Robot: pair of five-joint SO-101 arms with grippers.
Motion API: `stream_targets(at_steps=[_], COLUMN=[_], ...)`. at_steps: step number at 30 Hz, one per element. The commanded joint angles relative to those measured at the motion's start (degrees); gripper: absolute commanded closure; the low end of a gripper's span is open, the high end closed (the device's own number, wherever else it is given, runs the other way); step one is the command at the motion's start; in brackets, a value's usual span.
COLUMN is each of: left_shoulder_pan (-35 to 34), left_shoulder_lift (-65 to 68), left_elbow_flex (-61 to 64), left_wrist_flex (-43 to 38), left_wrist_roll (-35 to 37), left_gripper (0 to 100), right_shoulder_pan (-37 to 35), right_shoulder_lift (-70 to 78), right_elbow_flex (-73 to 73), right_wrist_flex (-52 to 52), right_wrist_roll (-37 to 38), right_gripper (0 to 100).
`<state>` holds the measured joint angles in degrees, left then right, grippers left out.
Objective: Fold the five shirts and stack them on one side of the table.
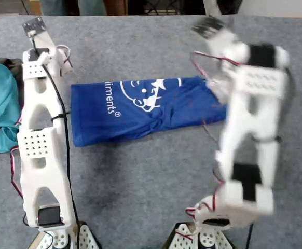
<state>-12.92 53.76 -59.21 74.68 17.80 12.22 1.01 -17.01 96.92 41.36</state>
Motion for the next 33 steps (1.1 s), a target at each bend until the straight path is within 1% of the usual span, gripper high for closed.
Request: stream_targets(at_steps=[1, 3, 5, 7, 9, 11, 15, 19, 22, 25, 28, 31, 33], left_shoulder_pan=[-0.7, -0.9, -0.9, -0.9, -1.2, -1.1, -1.2, -2.7, -2.9, -2.7, -2.4, -1.0, -0.1], left_shoulder_lift=[-1.6, -1.1, -1.1, -1.0, -1.6, -2.0, -6.1, -11.6, -15.4, -19.6, -23.8, -28.4, -31.4], left_elbow_flex=[-11.8, -17.5, -21.6, -23.3, -19.4, -15.6, -3.0, 12.0, 20.0, 26.1, 33.3, 42.2, 48.6], left_wrist_flex=[8.2, 14.2, 20.6, 26.4, 26.4, 26.4, 26.4, 26.1, 25.8, 20.8, 16.1, 11.7, 7.1], left_wrist_roll=[0.5, 0.5, 0.5, 0.4, -2.2, -5.4, -12.4, -15.3, -17.1, -17.3, -17.3, -17.1, -17.0], left_gripper=[94, 87, 82, 80, 81, 82, 82, 82, 82, 82, 78, 76, 76], right_shoulder_pan=[12.1, 17.4, 20.9, 23.1, 24.1, 24.3, 24.1, 24.4, 24.4, 24.4, 24.4, 24.4, 24.4], right_shoulder_lift=[-11.2, -13.8, -14.5, -14.3, -14.2, -14.0, -11.1, -8.8, -8.7, -8.6, -8.6, -8.5, -8.4], right_elbow_flex=[23.3, 36.4, 48.6, 58.2, 64.2, 67.6, 68.8, 66.7, 66.6, 66.6, 66.6, 66.6, 66.5], right_wrist_flex=[-13.1, -24.7, -36.9, -47.6, -54.7, -59.4, -64.4, -64.2, -64.1, -64.3, -64.4, -64.4, -64.4], right_wrist_roll=[-0.9, -3.2, -5.5, -7.1, -8.5, -10.2, -12.3, -14.0, -14.1, -14.1, -14.1, -14.1, -14.1], right_gripper=[98.4, 98.4, 98.4, 98.4, 98.4, 98.4, 98.4, 98.4, 98.4, 98.4, 98.4, 98.4, 98.4])
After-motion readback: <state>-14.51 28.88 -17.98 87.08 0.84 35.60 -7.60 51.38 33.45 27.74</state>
